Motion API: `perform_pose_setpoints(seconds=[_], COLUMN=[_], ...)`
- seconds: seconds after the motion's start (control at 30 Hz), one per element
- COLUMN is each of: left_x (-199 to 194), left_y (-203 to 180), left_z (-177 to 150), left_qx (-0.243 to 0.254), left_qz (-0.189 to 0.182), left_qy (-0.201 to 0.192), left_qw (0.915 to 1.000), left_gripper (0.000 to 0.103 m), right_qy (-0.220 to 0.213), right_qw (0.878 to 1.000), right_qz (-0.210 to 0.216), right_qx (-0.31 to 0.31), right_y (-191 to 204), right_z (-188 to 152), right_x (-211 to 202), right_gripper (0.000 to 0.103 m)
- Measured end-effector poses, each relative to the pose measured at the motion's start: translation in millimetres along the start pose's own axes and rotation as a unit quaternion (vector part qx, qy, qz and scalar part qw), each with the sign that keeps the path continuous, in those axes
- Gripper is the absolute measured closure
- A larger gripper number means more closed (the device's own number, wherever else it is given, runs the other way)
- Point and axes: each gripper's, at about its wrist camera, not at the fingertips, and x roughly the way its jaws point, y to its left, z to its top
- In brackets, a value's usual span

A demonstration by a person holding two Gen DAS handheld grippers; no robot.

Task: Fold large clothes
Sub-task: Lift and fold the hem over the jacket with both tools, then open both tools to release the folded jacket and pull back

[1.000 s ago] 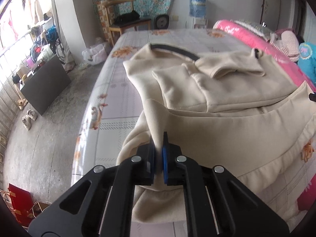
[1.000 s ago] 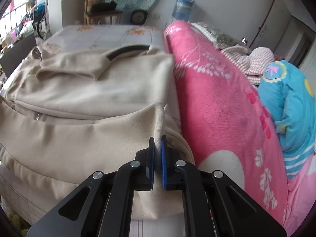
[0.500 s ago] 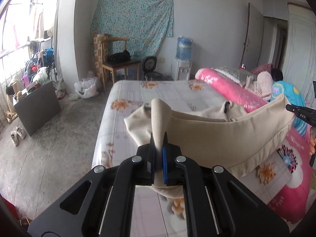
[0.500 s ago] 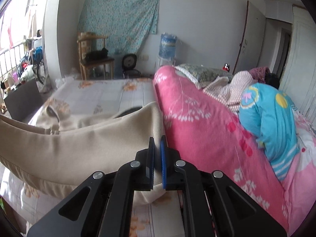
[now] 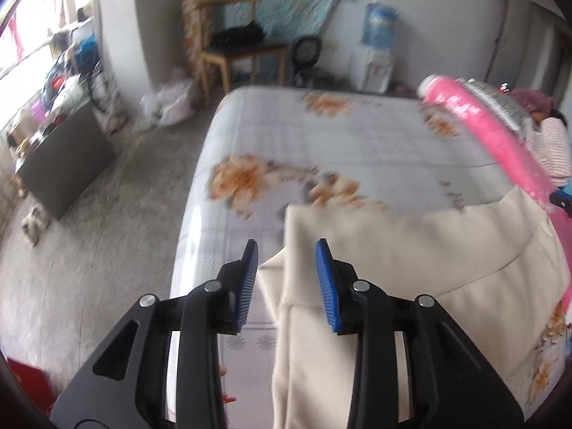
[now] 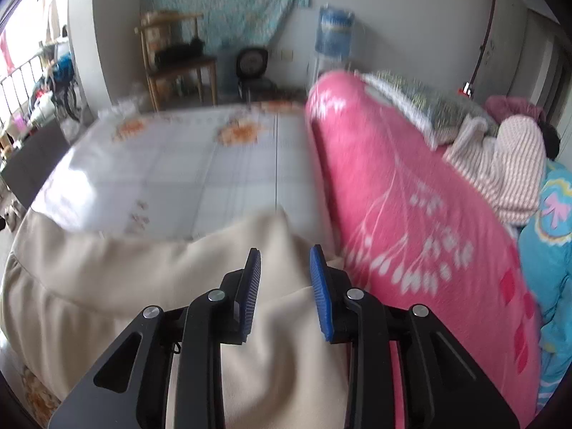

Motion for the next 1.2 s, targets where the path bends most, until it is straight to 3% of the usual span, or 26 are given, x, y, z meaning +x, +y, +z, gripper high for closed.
perform_pose_setpoints(seconds=[0.13, 0.23, 0.3, 0.37, 0.4, 0.43, 0.5, 0.57, 0.63, 0.7, 0.8, 0.93, 1.03, 1.2], left_x=[-36, -51, -43, -23, -16, -17, -28, -46, -61, -63, -37, -63, -86, -76], left_y=[8, 0, -10, -11, -6, -1, 6, 5, -1, -12, -21, -15, -22, -67], left_z=[-27, -57, -82, -107, -116, -118, -118, -116, -114, -119, -133, -135, -131, -123], left_qx=[-0.027, -0.023, -0.012, 0.002, -0.007, -0.025, -0.049, -0.048, -0.033, -0.014, 0.011, -0.011, -0.008, 0.018], left_qz=[-0.097, -0.149, -0.138, -0.075, -0.068, -0.080, -0.083, -0.087, -0.102, -0.105, -0.053, -0.053, -0.074, -0.105], left_qy=[-0.018, 0.002, 0.034, 0.072, 0.084, 0.076, 0.065, 0.036, 0.016, 0.023, 0.083, 0.051, 0.014, 0.014], left_qw=[0.9948, 0.9885, 0.9898, 0.9946, 0.9942, 0.9936, 0.9932, 0.9944, 0.9941, 0.9941, 0.9950, 0.9972, 0.9971, 0.9942], left_gripper=[0.071, 0.071, 0.071, 0.071, 0.068, 0.069, 0.071, 0.071, 0.071, 0.067, 0.063, 0.064, 0.058, 0.052], right_qy=[-0.024, -0.026, -0.014, 0.020, 0.045, 0.064, 0.058, 0.033, 0.010, 0.006, 0.052, 0.037, -0.005, -0.014], right_qw=[0.999, 0.996, 0.996, 0.998, 0.998, 0.996, 0.993, 0.996, 0.998, 0.998, 0.998, 0.999, 0.999, 0.995], right_qz=[0.036, 0.074, 0.080, 0.063, 0.052, 0.043, 0.068, 0.040, 0.043, 0.052, 0.030, -0.001, 0.038, 0.095], right_qx=[-0.019, -0.033, -0.028, -0.003, 0.013, 0.033, 0.077, 0.069, 0.052, 0.040, 0.022, 0.012, 0.003, -0.038], right_y=[6, 4, -1, -16, -26, -38, -53, -49, -41, -33, -25, -15, 10, 75], right_z=[-32, -63, -81, -102, -109, -117, -121, -119, -120, -127, -143, -135, -132, -123], right_x=[-25, -52, -56, -43, -32, -22, -31, -53, -71, -75, -53, -81, -109, -100], right_gripper=[0.074, 0.074, 0.074, 0.074, 0.075, 0.075, 0.075, 0.075, 0.075, 0.075, 0.075, 0.071, 0.058, 0.054])
